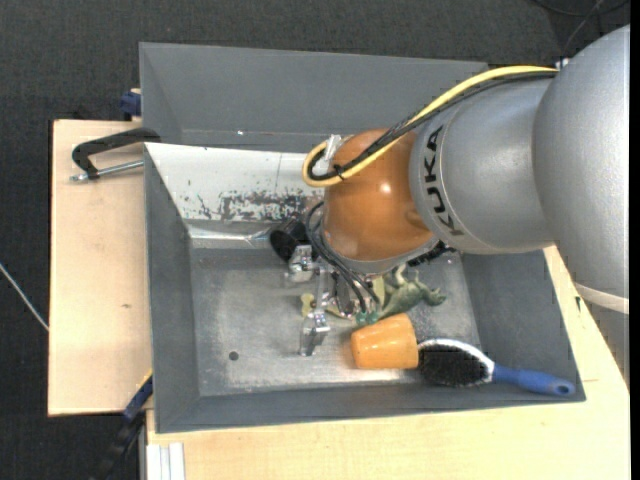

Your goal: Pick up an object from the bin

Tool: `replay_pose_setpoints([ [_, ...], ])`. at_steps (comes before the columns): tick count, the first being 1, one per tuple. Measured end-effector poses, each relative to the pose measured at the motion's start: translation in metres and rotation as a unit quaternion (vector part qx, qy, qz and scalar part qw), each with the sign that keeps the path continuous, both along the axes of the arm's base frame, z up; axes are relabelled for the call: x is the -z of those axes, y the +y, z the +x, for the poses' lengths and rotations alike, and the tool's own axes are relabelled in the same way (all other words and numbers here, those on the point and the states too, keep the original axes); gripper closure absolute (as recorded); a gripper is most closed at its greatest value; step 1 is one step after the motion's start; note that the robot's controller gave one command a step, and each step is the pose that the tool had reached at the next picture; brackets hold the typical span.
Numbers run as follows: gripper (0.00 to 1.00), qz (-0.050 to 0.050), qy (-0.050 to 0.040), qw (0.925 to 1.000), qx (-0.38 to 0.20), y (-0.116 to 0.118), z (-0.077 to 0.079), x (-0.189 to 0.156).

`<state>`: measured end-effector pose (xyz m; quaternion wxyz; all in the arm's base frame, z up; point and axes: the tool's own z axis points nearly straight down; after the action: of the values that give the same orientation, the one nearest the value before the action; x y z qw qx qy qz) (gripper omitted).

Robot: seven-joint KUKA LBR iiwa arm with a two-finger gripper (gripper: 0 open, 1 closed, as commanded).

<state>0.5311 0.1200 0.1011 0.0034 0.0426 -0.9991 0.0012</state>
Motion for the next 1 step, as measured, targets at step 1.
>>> replay_pose_setpoints([
  [1,0.00,0.001,-0.0061,0.9953,0.097,-0.0509,0.0444,0.0213],
])
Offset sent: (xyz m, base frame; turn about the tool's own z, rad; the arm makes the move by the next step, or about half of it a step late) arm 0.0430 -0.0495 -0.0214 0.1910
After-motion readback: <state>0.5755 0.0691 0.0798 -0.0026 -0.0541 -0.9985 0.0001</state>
